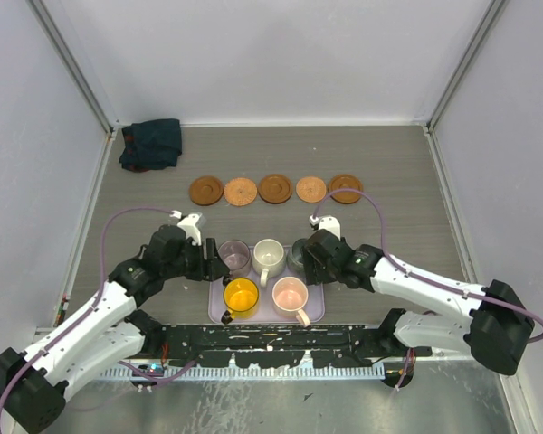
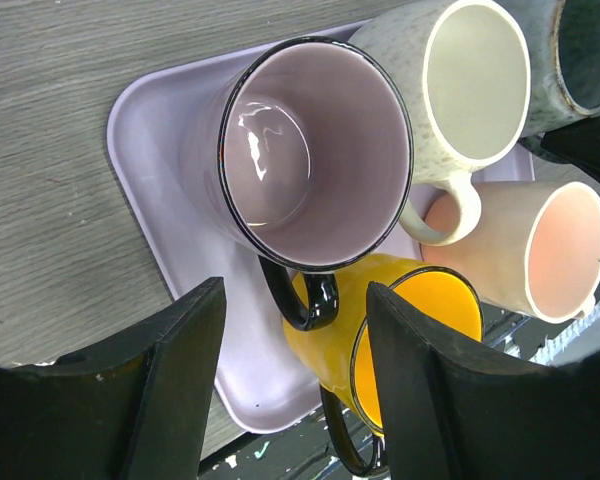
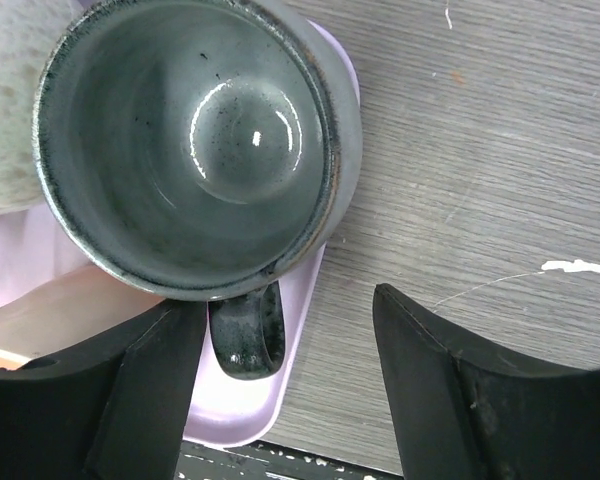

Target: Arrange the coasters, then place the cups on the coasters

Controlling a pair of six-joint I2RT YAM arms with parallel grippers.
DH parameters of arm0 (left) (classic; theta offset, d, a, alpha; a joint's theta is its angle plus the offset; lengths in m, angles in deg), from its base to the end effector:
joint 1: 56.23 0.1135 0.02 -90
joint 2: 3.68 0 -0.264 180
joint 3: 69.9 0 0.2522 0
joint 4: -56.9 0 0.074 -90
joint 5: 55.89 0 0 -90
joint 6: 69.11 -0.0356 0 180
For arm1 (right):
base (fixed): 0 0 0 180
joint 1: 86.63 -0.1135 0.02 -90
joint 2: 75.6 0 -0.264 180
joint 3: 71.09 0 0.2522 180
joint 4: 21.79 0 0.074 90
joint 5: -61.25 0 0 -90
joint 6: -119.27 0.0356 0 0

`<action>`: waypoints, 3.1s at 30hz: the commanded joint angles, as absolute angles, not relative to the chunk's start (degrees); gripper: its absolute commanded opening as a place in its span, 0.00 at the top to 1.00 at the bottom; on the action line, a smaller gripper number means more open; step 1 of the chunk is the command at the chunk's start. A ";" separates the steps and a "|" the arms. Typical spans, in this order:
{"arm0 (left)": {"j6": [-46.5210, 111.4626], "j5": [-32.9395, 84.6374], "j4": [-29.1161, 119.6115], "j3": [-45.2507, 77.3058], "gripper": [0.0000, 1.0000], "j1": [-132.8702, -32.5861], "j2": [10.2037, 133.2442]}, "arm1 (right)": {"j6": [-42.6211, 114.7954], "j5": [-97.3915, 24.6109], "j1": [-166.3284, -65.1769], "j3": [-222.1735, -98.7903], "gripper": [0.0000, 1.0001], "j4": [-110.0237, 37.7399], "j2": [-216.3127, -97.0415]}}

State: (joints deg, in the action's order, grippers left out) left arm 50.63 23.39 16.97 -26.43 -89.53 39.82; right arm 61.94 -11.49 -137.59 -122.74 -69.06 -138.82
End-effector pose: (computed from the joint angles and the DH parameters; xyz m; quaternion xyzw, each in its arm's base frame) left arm 0.1336 -0.0957 0.2251 0.0675 0.9005 -0.2923 0.3147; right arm 0.1367 0.1518 0.2062 -0.1116 0.9467 0.0693 0.2943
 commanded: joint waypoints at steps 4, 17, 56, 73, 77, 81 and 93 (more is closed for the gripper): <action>51.29 23.44 20.18 -27.07 0.41 -89.79 39.98 | 63.64 -12.02 -138.12 -121.14 0.31 -63.50 -141.23; 51.43 24.28 20.20 -27.75 0.40 -89.80 39.55 | 63.93 -11.63 -138.82 -120.78 0.38 -59.33 -143.86; 51.77 26.50 19.96 -26.89 0.41 -89.80 38.12 | 58.11 7.13 -140.23 -126.77 0.99 -59.98 -138.31; 50.58 28.26 23.64 -26.29 0.41 -89.80 39.30 | 39.04 6.01 -120.40 -131.19 0.99 -39.67 -145.37; 50.21 28.89 23.98 -25.37 0.41 -89.80 40.50 | 36.72 1.34 -113.79 -134.68 0.99 -35.24 -150.16; 50.37 30.02 24.65 -24.99 0.40 -89.80 40.70 | 34.52 -2.31 -109.28 -136.90 0.99 -30.43 -154.41; 50.25 31.11 25.59 -24.46 0.40 -89.80 42.55 | 32.52 -10.65 -100.52 -144.97 0.99 -28.37 -166.29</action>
State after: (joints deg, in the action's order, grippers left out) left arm 51.28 30.34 22.33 -27.10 -89.59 41.88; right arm 33.70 -8.70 -102.13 -140.24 -36.96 -166.20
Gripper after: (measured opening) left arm 0.604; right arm 0.279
